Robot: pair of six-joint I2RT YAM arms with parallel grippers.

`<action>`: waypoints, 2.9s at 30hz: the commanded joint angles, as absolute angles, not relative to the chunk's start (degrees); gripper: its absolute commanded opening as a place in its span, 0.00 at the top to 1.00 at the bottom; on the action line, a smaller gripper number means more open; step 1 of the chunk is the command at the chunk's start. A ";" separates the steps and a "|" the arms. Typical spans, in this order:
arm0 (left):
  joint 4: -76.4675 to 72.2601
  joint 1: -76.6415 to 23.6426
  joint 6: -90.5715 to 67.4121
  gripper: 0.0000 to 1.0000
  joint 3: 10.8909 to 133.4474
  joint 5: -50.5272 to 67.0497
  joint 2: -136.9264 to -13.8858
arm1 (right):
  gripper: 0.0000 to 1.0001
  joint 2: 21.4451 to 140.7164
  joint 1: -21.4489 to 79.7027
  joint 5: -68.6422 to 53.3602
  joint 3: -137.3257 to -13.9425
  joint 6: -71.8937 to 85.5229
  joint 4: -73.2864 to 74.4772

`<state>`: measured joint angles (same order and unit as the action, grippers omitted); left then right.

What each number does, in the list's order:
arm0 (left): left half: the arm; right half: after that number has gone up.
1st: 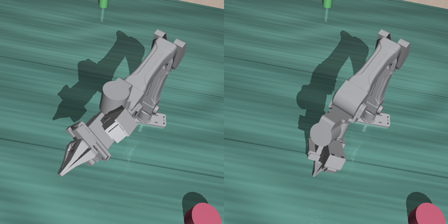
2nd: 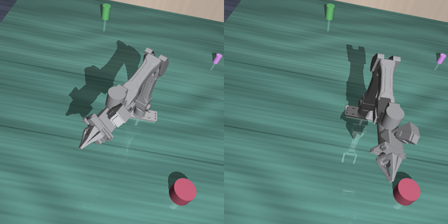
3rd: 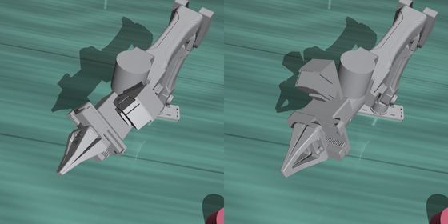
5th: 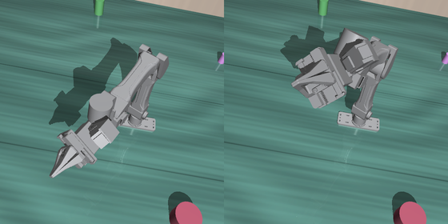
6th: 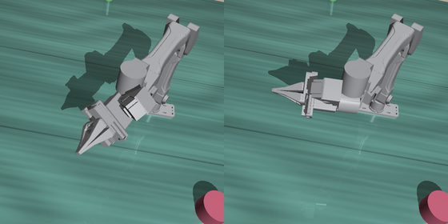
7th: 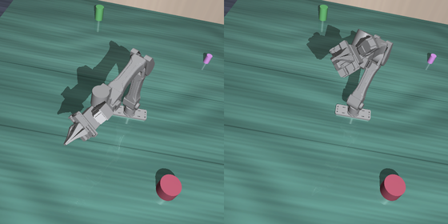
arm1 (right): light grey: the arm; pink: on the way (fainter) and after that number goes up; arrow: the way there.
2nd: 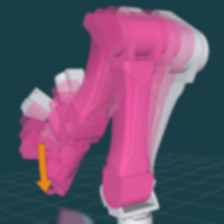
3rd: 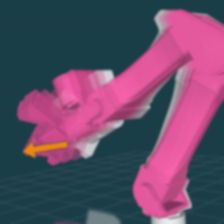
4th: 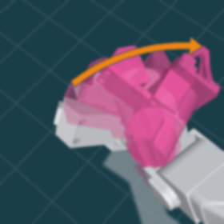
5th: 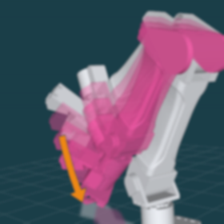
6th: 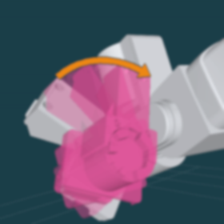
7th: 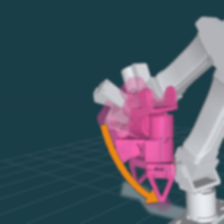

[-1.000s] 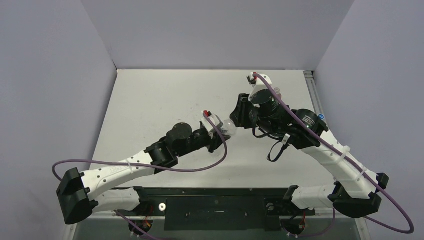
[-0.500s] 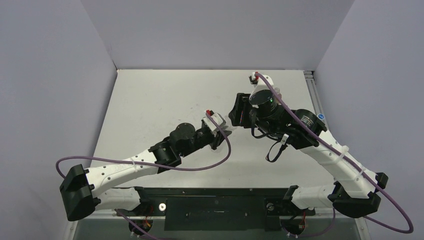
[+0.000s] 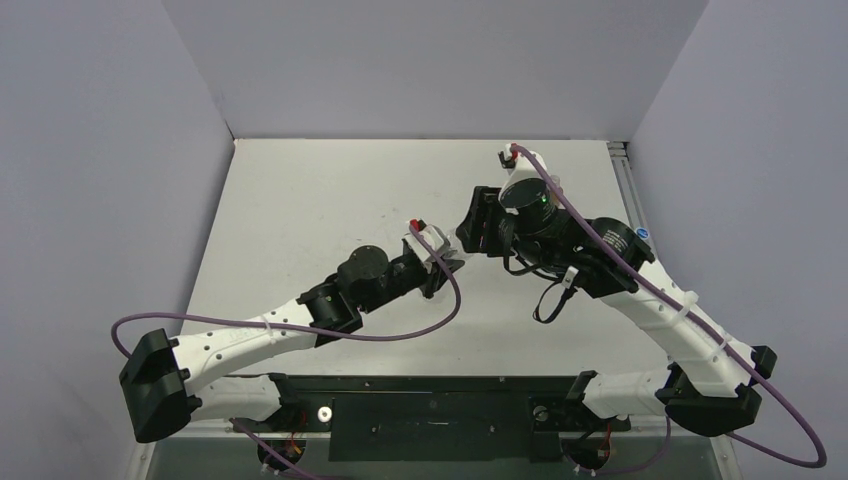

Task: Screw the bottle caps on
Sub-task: Screw the bottle cap onto the plastic bottle, then place the plastic bottle at the center of the board.

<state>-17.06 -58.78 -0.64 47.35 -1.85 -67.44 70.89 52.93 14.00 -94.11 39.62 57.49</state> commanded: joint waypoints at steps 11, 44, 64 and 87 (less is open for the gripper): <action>-22.09 -58.89 -0.32 0.88 46.15 1.17 -66.02 | 0.86 69.02 51.66 14.29 -91.21 40.49 54.83; 2.98 -45.85 -7.20 0.03 47.30 6.04 -50.74 | 1.00 47.52 33.48 55.62 -47.43 48.63 47.23; 0.97 -44.43 -7.90 0.03 46.10 7.50 -51.40 | 0.92 43.81 32.70 56.76 -43.11 49.71 48.48; 1.03 -44.14 -8.44 0.03 46.14 8.39 -51.66 | 0.64 41.90 29.11 56.79 -43.26 51.25 51.29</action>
